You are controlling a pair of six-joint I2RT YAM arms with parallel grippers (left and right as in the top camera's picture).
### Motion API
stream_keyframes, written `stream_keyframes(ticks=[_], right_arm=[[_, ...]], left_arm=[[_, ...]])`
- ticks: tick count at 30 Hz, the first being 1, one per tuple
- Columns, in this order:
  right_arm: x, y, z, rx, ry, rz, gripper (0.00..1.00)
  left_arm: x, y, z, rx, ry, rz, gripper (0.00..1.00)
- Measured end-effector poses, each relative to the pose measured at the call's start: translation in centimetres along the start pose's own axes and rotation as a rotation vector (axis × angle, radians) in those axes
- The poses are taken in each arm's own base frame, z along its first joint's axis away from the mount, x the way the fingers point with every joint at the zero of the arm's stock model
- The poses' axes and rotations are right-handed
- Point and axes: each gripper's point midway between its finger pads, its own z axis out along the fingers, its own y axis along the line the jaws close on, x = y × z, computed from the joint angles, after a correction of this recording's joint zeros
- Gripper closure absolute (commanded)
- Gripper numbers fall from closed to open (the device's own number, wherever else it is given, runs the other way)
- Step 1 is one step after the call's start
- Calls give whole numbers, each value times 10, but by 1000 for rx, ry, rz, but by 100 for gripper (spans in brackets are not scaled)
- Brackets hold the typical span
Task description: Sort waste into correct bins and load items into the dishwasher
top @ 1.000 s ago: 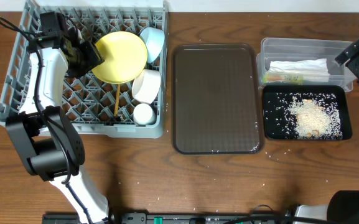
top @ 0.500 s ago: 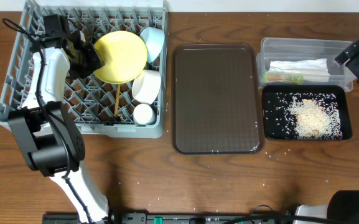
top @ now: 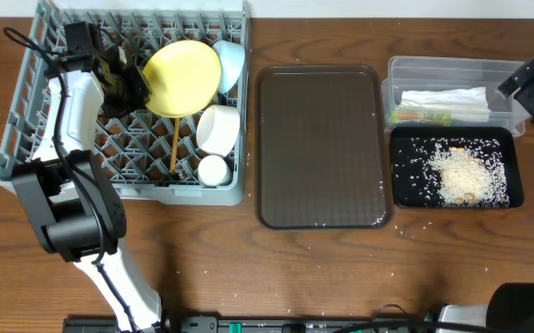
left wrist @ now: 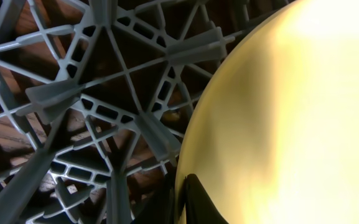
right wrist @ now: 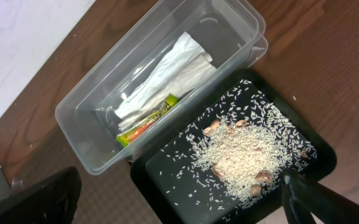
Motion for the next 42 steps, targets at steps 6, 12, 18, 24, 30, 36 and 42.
stream_keyframes(ticks=[6,12,18,24,30,36,42], right_arm=[[0,0,0,0,0,0,1],[0,0,0,0,0,0,1],[0,0,0,0,0,0,1],[0,0,0,0,0,0,1],[0,0,0,0,0,0,1],[0,0,0,0,0,0,1],[0,0,0,0,0,0,1]], left_arm=[[-2,-2,-6,-1,-14,5,93],[-15,-9,-42,-18,-106,48,93],[-28,-14,-96,-78,-246,107,92],[-29,-10,-105,-168,-276,168,93],[-17,-31,-98,-209,-257,252,92],[6,-73,-86,-168,-222,354,83],[32,-113,-70,-126,-177,512,92]])
